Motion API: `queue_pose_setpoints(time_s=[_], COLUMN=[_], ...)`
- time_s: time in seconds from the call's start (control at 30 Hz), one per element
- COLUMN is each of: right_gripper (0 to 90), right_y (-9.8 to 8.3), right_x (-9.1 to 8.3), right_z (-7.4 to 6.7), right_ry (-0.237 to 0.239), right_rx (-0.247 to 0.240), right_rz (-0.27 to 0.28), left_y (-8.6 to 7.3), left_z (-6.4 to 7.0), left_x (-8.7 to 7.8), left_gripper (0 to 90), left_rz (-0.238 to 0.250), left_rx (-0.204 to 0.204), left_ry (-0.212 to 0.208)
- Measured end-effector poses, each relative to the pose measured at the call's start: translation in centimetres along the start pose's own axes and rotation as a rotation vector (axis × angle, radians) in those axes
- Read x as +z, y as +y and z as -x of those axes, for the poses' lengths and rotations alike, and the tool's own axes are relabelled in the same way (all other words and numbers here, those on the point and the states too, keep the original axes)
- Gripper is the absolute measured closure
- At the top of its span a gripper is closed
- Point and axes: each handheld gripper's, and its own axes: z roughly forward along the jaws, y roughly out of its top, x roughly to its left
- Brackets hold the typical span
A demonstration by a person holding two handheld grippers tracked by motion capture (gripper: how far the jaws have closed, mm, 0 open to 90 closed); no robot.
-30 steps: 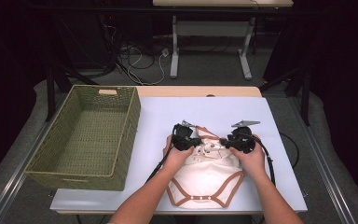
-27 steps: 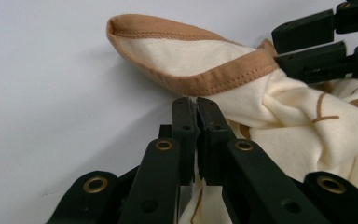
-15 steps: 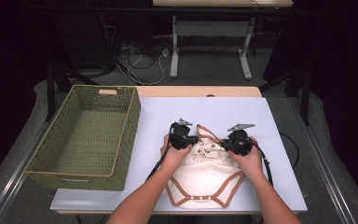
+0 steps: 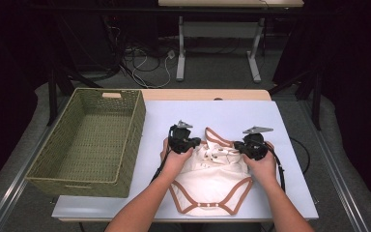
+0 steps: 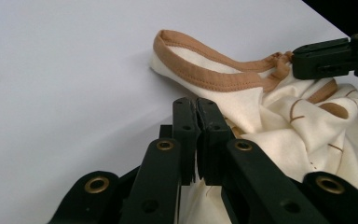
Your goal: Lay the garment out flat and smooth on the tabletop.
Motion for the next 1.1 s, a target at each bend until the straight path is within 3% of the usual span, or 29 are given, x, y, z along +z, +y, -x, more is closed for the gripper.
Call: queue_pose_setpoints(time_s=[0.27,0.47,0.57,0.7,1.1], right_gripper=[86.8,86.8,86.8,86.8,86.8], right_y=[0.2,0.4,0.5,0.5,0.7], right_x=[-1.9,-3.0,-3.2,-3.5,-5.2], right_z=[0.4,0.6,0.8,0.7,-0.3], right_ry=[-0.015,-0.017,-0.016,-0.009,0.050], right_rx=[0.016,0.034,0.036,0.048,0.000], right_rz=[0.056,0.097,0.100,0.105,0.094], left_y=[-0.1,-0.8,-1.2,-1.8,-5.3], left_z=[-0.2,-0.9,-1.2,-1.3,-0.2], left_x=[-2.1,-4.3,-5.5,-6.8,-10.9], left_gripper=[87.2,87.2,87.3,87.2,87.2], left_rz=[0.048,0.091,0.115,0.134,0.149], left_rx=[0.000,-0.024,-0.044,-0.027,-0.029], left_ry=[0.022,0.037,0.035,0.045,0.008])
